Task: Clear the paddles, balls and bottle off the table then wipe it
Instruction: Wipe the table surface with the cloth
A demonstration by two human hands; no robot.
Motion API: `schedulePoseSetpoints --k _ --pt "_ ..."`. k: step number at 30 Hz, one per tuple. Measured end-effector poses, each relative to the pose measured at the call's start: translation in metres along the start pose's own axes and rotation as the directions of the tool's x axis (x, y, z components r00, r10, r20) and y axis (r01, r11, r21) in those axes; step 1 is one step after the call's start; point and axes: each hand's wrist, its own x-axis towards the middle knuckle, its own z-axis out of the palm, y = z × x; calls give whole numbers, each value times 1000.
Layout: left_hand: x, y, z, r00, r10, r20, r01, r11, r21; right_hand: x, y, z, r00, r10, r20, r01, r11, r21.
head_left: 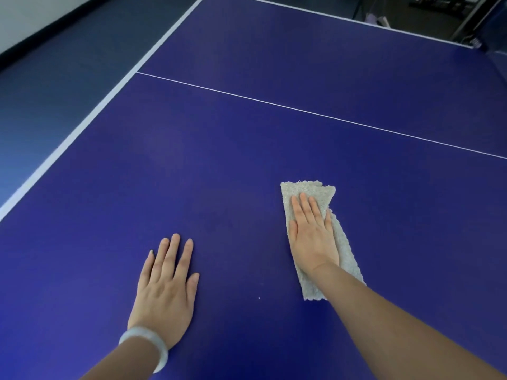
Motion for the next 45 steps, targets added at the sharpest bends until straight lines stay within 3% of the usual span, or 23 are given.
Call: schedulePoseSetpoints --k 4,8,10,11,13,15,17,18,20,23,25,26,28,30,32,33,35,37,38,40,43,45 --pt "1 0 0 1000 -10 17 10 1000 23 -20 -17 -1 1000 -17 17 17 1000 -25" --pt "2 -2 -1 1000 -13 22 13 1000 15 -82 -36 10 932 -361 42 363 929 -74" --pt "1 -2 1 1000 -15 27 15 1000 13 -90 -17 7 919 -388 67 392 918 -56" --pt "1 -3 3 999 -18 29 17 1000 11 -85 -5 5 940 -335 60 338 940 -56" --pt "1 -4 4 999 -22 23 22 1000 9 -66 15 -3 995 -91 46 91 996 2" --pt "1 -4 5 1000 -23 18 23 1000 6 -45 17 -8 988 152 18 -153 987 56" --pt "1 -3 6 999 -24 23 24 1000 10 -38 -3 -8 972 234 14 -234 969 78" --pt "1 -3 6 999 -25 24 25 1000 10 -42 -18 -5 978 206 16 -207 977 59" --pt "1 -3 6 999 -27 21 27 1000 2 -67 -46 6 1000 6 8 -6 999 -35" --pt "1 -3 6 999 -24 24 24 1000 -11 -113 -54 12 930 -366 47 368 927 -71" --pt "0 -3 6 999 -28 24 29 999 -14 -116 -29 6 909 -410 69 416 904 -102" --pt "1 -3 7 999 -30 24 30 999 -12 -111 -13 3 933 -357 52 361 923 -132" --pt "3 -3 8 999 -31 22 31 999 -9 -94 15 -4 996 -88 25 89 995 -34" --pt "3 -3 9 999 -34 26 34 999 -16 -81 21 -6 987 159 9 -159 985 71" --pt "3 -3 9 999 -30 23 30 999 -14 -81 -2 -1 972 236 -9 -234 968 93" --pt "2 -3 9 999 -29 24 29 999 -12 -89 -19 4 980 200 -14 -199 977 75" --pt "1 -3 8 999 -26 20 27 999 -17 -118 -56 15 999 -35 3 35 998 -43" --pt "1 -3 8 1000 -20 13 21 999 -30 -154 -69 22 946 -319 61 324 939 -116" --pt "2 -3 8 1000 -16 13 16 999 -38 -165 -61 22 925 -374 60 379 919 -108" --pt "2 -4 9 1000 -15 15 16 999 -42 -175 -35 20 953 -302 25 303 947 -102" --pt "1 -5 10 1000 -14 14 14 999 -42 -177 -19 17 998 56 -6 -56 997 47" --pt "1 -6 7 1000 1 30 2 997 -82 -176 -29 19 990 137 -20 -135 989 67"
